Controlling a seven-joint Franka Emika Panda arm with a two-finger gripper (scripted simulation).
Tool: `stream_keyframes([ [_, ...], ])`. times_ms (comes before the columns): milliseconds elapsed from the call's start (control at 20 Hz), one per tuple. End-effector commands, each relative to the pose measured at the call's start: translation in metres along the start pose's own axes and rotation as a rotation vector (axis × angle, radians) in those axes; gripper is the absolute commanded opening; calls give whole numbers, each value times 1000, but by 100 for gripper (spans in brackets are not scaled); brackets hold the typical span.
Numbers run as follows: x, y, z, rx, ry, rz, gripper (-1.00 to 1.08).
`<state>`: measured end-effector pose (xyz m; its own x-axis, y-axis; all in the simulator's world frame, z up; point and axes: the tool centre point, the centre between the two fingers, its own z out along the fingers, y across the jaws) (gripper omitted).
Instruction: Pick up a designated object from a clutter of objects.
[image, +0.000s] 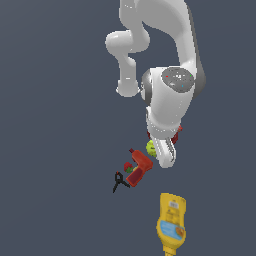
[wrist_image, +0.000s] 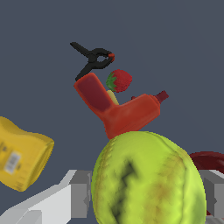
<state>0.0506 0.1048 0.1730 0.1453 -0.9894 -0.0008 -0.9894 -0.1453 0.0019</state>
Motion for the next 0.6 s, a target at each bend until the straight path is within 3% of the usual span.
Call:
stream_keyframes([
  [0, 11, 10, -24, 2, -1, 0, -100],
  [550, 62, 54, -136, 2, -2, 0, -100],
])
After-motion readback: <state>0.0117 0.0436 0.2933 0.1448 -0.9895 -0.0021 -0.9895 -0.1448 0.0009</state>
